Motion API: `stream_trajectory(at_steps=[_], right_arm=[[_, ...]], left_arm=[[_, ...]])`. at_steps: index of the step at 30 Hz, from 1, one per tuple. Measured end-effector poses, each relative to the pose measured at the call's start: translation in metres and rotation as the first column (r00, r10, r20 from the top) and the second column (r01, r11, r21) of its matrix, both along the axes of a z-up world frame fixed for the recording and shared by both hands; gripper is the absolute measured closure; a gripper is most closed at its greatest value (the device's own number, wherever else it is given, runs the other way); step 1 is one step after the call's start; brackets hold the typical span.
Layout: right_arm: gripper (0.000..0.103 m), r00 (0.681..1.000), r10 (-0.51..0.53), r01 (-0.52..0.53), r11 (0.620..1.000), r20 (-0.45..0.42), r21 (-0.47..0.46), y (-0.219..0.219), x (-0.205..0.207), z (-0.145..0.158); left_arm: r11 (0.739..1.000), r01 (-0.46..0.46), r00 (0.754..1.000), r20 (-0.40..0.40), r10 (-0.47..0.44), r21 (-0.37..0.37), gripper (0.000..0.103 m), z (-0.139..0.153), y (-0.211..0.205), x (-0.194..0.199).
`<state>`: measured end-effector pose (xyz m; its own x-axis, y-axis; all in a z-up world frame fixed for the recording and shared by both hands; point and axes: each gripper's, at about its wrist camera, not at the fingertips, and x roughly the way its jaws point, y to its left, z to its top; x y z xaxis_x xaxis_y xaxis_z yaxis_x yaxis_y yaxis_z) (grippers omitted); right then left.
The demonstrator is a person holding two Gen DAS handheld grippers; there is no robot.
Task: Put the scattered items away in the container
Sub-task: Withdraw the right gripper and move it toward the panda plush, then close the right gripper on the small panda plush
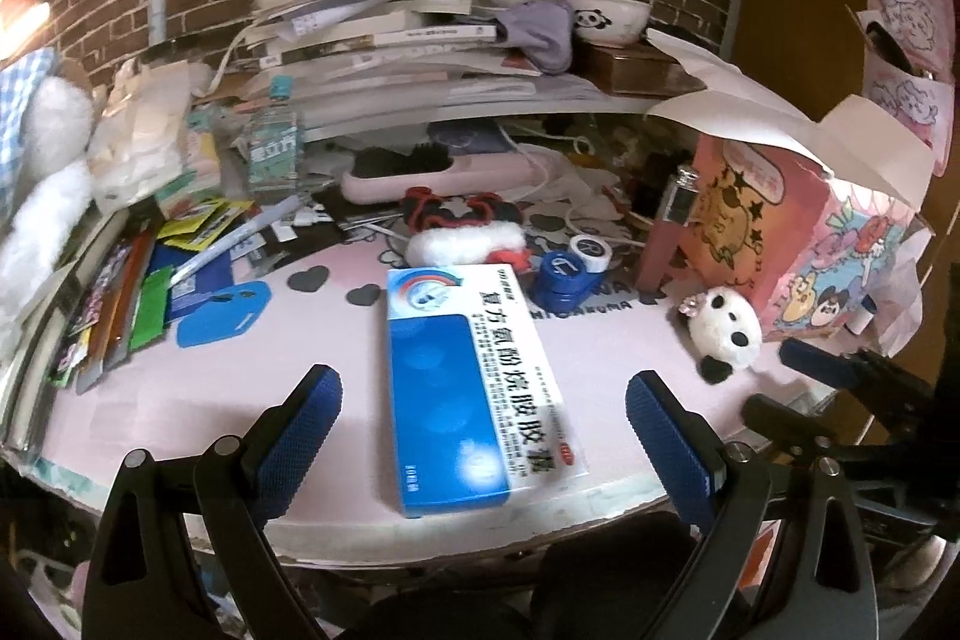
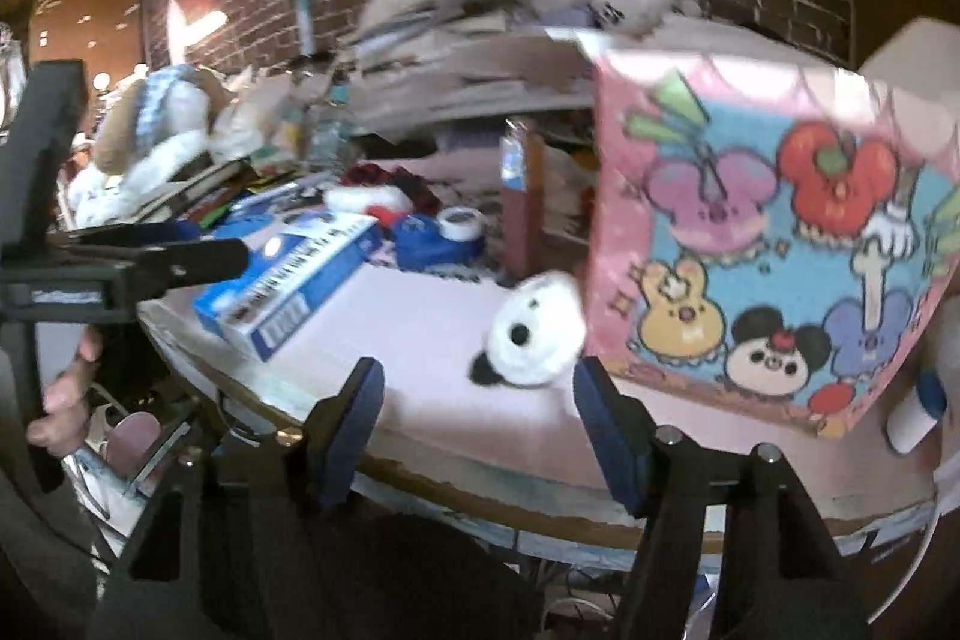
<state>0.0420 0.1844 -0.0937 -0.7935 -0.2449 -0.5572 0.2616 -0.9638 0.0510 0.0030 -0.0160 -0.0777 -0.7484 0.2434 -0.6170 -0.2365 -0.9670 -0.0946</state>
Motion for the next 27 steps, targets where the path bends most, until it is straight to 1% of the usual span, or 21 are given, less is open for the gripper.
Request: stream_trajectory(at_steps=[3, 9, 20, 22, 24, 27], right_arm=[[0.04, 1.0, -0.007, 0.007, 1.0, 0.012, -0.007, 0.002, -0.007, -0.006], [0.04, 0.999, -0.002, 0.003, 1.0, 0.033, -0.027, -0.002, -0.02, -0.013], [0.04, 1.0, -0.009, 0.01, 0.999, 0.021, -0.04, -0.008, -0.039, -0.018], [0.043, 1.0, -0.006, 0.006, 0.999, 0.006, -0.035, -0.01, -0.042, -0.019], [0.052, 1.0, 0.001, 0.0, 1.0, 0.002, -0.032, -0.012, -0.045, -0.019], [0.056, 1.0, 0.007, -0.007, 1.0, -0.011, -0.018, -0.017, -0.051, -0.02]], left_arm=[[1.0, 0.012, 1.0, -0.006, -0.012, -0.006, 0.008, 0.001, 0.003, 0.002], [1.0, 0.006, 1.0, -0.006, -0.006, -0.01, 0.008, 0.002, 0.004, 0.002], [1.0, -0.004, 1.0, -0.001, 0.004, -0.009, 0.008, 0.0, -0.002, 0.0], [1.0, -0.005, 1.0, 0.0, 0.005, -0.01, 0.008, 0.0, -0.003, 0.0], [1.0, -0.006, 1.0, 0.002, 0.006, -0.008, 0.008, -0.001, -0.003, 0.0], [1.0, -0.007, 1.0, 0.002, 0.007, -0.007, 0.008, -0.001, -0.003, 0.0]])
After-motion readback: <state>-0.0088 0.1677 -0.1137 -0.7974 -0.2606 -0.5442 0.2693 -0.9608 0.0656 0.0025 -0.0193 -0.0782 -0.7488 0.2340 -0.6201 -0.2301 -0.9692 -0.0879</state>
